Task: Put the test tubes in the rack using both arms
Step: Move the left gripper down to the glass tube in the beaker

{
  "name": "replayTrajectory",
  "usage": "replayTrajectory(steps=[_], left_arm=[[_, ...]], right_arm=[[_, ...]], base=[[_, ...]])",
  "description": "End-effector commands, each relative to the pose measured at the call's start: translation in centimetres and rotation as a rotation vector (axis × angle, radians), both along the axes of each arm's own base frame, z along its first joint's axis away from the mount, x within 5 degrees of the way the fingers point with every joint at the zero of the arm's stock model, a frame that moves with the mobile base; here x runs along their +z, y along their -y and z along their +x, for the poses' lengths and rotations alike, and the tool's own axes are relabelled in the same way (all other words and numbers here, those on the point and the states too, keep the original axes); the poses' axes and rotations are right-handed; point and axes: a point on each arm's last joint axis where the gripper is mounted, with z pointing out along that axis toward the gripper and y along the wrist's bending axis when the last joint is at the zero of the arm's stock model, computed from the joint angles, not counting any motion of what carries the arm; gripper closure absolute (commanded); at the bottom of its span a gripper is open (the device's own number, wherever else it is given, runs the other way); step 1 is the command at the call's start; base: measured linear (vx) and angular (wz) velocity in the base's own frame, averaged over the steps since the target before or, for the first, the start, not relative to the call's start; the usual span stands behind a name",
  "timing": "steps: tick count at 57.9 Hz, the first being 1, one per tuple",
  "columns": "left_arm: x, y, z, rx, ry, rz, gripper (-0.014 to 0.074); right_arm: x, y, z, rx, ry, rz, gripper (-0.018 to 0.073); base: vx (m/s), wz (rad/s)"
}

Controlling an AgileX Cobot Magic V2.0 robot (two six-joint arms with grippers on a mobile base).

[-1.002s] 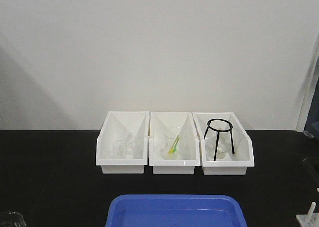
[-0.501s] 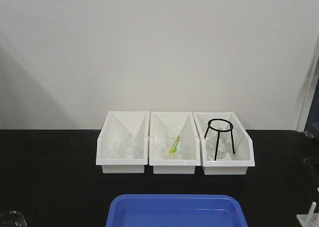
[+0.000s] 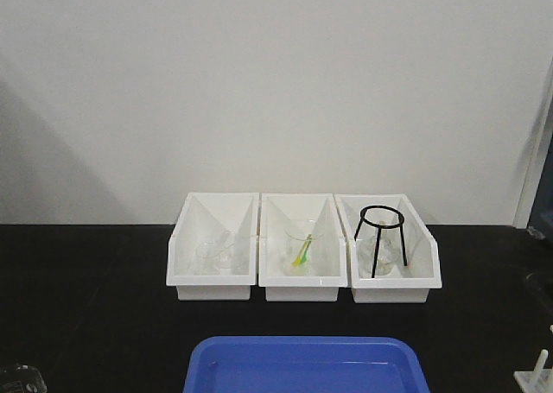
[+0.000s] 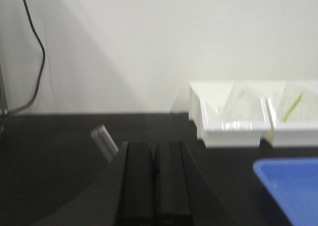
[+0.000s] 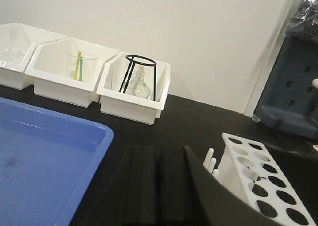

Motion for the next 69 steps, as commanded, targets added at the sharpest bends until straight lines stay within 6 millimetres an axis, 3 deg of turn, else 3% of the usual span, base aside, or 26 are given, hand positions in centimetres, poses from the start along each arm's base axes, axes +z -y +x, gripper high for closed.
replayTrajectory(steps=[1,2,3,14,26,32,40,51,69], left_arm=[[1.1,-0.1,-0.3,0.012,0.177,-0.022,0.0617],[1.3,-0.1,-0.3,0.011,0.191,-0.029,0.0617],[2.8,-0.3,-0.9,0.022,0.377,-0.044,0.0617],[5.0,-0.3,-1.4,0.017,0.392,-0.046,0.0617],[11.2,-0.1,-1.4,0.012,0.254,0.028,0.0617],[14.0,0.0,0.5,0.013,0.166,0.071,0.0617],[16.4,0.2,3.8,0.009,0.078,0.078,0.0617],[16.5,0.3,7.3,0.004,-0.021,0.079,0.0617],[15.5,0.3,9.0,0.001,-0.095,0.083,0.061]], right_arm=[[0.8,-0.1,0.0,0.007,0.114,-0.02,0.0566],[0.8,-0.1,0.0,0.008,0.123,-0.019,0.0566],[2.8,-0.2,-0.5,0.03,0.336,0.035,0.0566],[6.7,-0.1,-1.7,0.062,0.542,0.162,0.0566],[13.2,0.0,-2.6,0.041,0.462,0.154,0.0566],[16.4,0.0,-1.9,0.03,0.402,0.139,0.0566],[19.0,-0.1,0.7,0.025,0.335,0.136,0.0566],[19.4,-0.3,4.3,0.026,0.276,0.142,0.0566],[19.0,-0.4,5.6,0.033,0.239,0.233,0.0566]], base=[[0.0,0.0],[0.0,0.0],[0.0,0.0],[0.0,0.0],[0.0,0.0],[0.0,0.0],[0.0,0.0],[0.0,0.0],[0.0,0.0]])
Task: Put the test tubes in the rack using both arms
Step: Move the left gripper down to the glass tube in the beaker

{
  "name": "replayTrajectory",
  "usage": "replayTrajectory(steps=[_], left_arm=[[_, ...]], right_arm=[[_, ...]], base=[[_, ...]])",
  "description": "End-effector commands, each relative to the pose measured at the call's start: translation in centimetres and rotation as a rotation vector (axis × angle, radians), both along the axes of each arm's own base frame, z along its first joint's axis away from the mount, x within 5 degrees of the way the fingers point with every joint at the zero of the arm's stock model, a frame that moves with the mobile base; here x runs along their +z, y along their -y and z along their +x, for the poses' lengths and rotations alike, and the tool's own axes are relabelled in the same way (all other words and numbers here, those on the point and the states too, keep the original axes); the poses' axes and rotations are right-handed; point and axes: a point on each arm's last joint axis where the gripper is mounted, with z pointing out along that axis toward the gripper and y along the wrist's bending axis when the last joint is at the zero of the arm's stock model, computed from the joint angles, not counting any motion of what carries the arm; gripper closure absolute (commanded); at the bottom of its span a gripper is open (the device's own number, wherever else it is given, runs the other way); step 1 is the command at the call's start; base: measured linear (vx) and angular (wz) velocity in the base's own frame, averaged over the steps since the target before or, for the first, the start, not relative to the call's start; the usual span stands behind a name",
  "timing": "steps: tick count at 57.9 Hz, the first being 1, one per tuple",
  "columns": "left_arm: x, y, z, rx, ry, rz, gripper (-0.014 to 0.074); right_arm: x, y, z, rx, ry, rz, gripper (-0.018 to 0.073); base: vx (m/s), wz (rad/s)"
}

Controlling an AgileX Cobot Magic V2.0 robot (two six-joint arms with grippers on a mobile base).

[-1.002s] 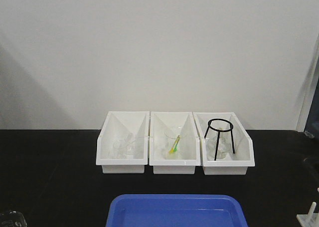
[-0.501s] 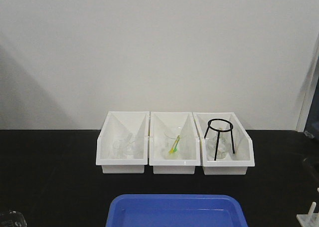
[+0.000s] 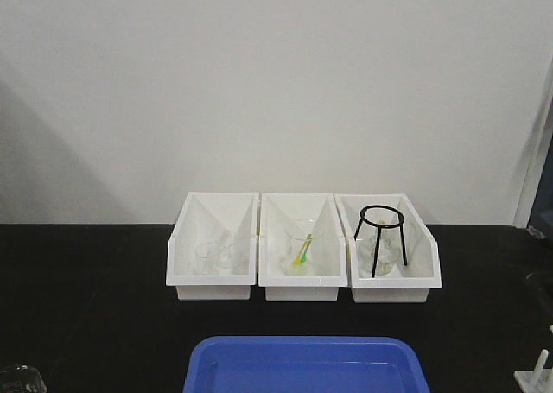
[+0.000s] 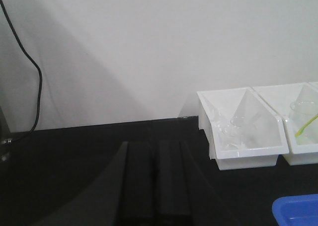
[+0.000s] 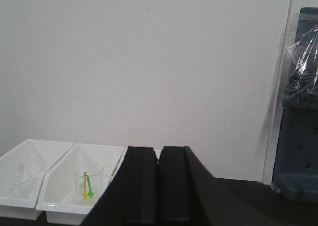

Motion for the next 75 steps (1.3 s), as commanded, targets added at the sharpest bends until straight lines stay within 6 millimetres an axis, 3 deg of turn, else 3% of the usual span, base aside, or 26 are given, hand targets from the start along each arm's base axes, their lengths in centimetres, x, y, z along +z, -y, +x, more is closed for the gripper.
replayTrajectory(steps=[1,10,16,29,40,49,56,75], left_arm=[[1.9,-0.1,0.2,0.008,0.105,-0.007,0.0605],[1.9,-0.1,0.2,0.008,0.107,-0.006,0.053],[1.9,-0.1,0.2,0.007,0.104,-0.006,0.0424],[1.5,-0.1,0.5,0.011,0.077,-0.061,0.0148],[-1.5,0.0,2.4,0.061,-0.083,-0.366,0.0071],[-5.8,0.0,3.8,0.139,-0.176,-0.634,0.0071],[-7.8,0.0,4.1,0.178,-0.202,-0.755,0.0071],[-8.8,-2.3,4.0,0.311,-0.183,-0.795,0.0073]], right_arm=[[2.0,0.0,-0.1,0.004,0.125,0.018,0.0564],[1.7,0.0,-0.1,0.003,0.095,0.016,0.053],[1.3,0.0,0.0,0.002,0.053,0.014,0.0456],[0.9,0.0,0.1,0.001,0.003,0.011,0.0123],[1.0,0.0,0.0,0.001,0.022,0.012,-0.0094],[1.1,0.0,0.0,0.001,0.026,0.012,-0.0115],[1.0,0.0,0.1,0.001,0.02,0.012,-0.0098],[0.3,-0.1,1.6,0.001,-0.041,0.009,-0.0037]], base=[[0.0,0.0],[0.0,0.0],[0.0,0.0],[0.0,0.0],[0.0,0.0],[0.0,0.0],[0.0,0.0],[0.0,0.0]])
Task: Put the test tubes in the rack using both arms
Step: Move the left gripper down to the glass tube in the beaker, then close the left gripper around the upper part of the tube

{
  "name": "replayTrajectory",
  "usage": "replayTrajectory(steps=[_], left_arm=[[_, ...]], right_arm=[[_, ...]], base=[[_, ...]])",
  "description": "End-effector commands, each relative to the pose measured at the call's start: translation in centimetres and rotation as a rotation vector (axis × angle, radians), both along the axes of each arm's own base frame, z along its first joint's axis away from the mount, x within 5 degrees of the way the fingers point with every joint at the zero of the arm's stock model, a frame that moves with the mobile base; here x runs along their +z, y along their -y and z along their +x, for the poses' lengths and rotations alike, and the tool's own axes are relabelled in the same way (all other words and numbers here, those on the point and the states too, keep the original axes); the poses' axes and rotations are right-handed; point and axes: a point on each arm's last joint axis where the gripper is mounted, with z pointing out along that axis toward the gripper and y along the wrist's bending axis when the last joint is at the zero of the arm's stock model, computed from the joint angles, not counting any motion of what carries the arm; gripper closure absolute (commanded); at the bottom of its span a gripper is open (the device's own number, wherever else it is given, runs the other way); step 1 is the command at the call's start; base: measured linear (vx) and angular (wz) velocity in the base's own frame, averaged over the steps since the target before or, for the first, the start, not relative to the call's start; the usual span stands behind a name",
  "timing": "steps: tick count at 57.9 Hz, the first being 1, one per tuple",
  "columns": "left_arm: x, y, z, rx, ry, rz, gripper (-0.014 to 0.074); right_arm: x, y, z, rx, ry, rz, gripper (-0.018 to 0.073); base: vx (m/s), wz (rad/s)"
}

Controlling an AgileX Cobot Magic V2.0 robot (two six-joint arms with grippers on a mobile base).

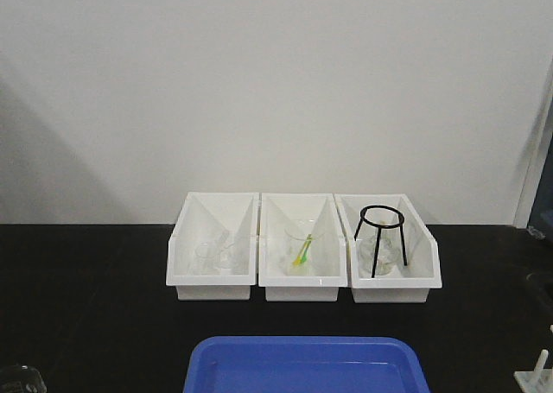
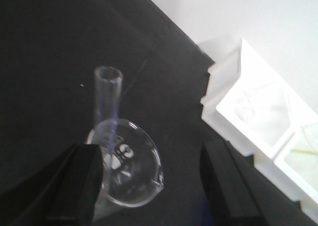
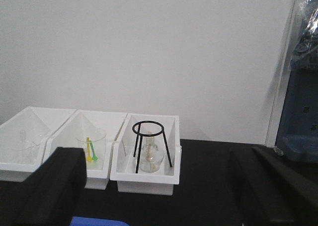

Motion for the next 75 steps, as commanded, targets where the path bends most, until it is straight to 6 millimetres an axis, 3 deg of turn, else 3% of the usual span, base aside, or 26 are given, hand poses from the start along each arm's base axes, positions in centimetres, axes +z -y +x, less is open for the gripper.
replayTrajectory(steps=[1,31,48,66,75], left_arm=[[1.5,-0.8,0.4,0.048,0.092,-0.005,0.0073],[2.0,-1.3,0.8,0.071,0.15,0.007,0.008],[0.1,-1.4,2.6,0.033,0.074,0.061,0.008],[0.4,-1.2,3.0,-0.02,0.128,0.137,0.008],[-0.5,-1.2,3.7,-0.023,0.099,0.132,0.008]], right_arm=[[1.7,0.0,0.4,0.001,0.099,0.003,-0.0036],[1.3,0.0,0.7,-0.001,0.066,-0.037,-0.0034],[1.3,0.0,0.7,-0.001,0.066,-0.042,-0.0034],[1.3,0.0,0.7,-0.001,0.062,-0.043,-0.0034],[1.3,0.0,0.7,-0.001,0.062,-0.043,-0.0034]], base=[[0.0,0.0],[0.0,0.0],[0.0,0.0],[0.0,0.0],[0.0,0.0]])
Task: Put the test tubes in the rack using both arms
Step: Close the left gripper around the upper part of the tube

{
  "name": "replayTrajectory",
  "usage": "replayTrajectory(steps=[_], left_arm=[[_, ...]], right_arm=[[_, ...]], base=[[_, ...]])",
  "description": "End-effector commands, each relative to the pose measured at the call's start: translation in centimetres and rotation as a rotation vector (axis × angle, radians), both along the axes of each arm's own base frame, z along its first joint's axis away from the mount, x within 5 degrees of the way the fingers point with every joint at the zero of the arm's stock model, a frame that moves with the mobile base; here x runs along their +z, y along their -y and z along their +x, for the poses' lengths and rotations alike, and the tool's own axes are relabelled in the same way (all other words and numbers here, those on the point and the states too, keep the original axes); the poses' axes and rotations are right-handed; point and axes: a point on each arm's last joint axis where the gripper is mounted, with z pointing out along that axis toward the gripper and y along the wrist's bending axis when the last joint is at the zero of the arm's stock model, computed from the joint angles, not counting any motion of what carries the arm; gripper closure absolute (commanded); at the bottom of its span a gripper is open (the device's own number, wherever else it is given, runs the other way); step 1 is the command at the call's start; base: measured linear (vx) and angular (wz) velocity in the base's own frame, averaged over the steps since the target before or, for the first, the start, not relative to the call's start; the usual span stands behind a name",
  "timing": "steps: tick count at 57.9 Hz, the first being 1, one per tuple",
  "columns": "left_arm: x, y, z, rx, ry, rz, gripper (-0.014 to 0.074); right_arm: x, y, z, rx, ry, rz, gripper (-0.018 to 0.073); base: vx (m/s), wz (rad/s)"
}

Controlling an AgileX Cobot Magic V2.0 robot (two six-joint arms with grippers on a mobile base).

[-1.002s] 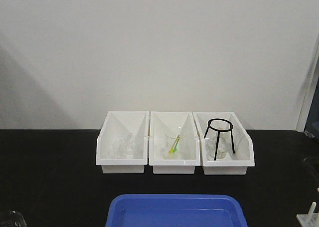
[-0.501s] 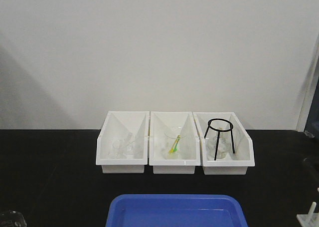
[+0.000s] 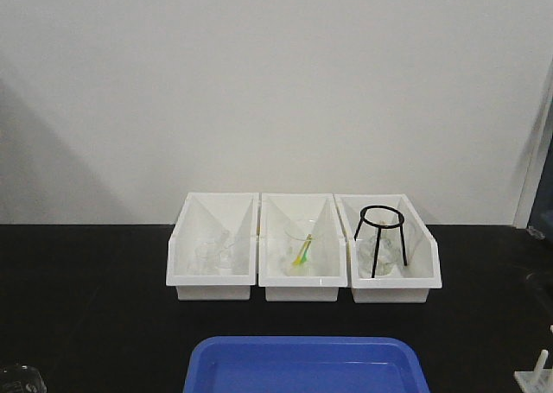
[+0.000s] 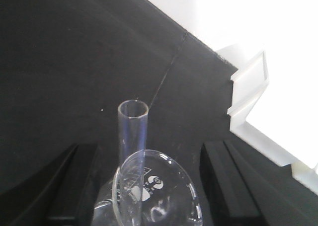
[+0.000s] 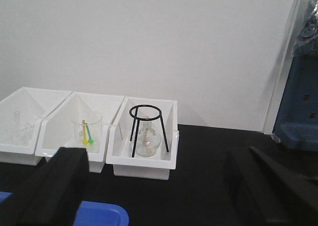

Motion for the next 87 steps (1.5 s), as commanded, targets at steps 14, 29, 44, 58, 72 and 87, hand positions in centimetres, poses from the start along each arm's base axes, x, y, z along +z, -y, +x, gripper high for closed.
replayTrajectory(steps=[14,29,44,58,72,87], left_arm=[[0.1,-0.2,2.5,-0.009,0.136,-0.007,0.0088],[-1.1,-0.2,3.4,-0.019,0.133,0.0,0.0115],[-1.3,-0.2,3.9,-0.028,0.169,0.003,0.0193],[-1.1,-0.2,4.0,-0.029,0.19,0.004,0.0457],[-1.1,-0.2,4.0,-0.029,0.191,0.004,0.0619],[-0.6,-0.1,4.0,-0.043,0.248,0.014,0.0617]], right_arm=[[1.7,0.0,-0.1,0.002,0.096,-0.014,-0.0034],[1.7,0.0,-0.1,0.001,0.089,-0.015,-0.0034],[1.6,0.0,-0.1,0.001,0.079,-0.014,-0.0034],[1.6,0.0,-0.1,0.001,0.079,-0.014,-0.0034],[1.6,0.0,-0.1,0.001,0.079,-0.014,-0.0034],[1.6,0.0,-0.1,0.001,0.079,-0.014,-0.0034]], base=[[0.0,0.0],[0.0,0.0],[0.0,0.0],[0.0,0.0],[0.0,0.0],[0.0,0.0]])
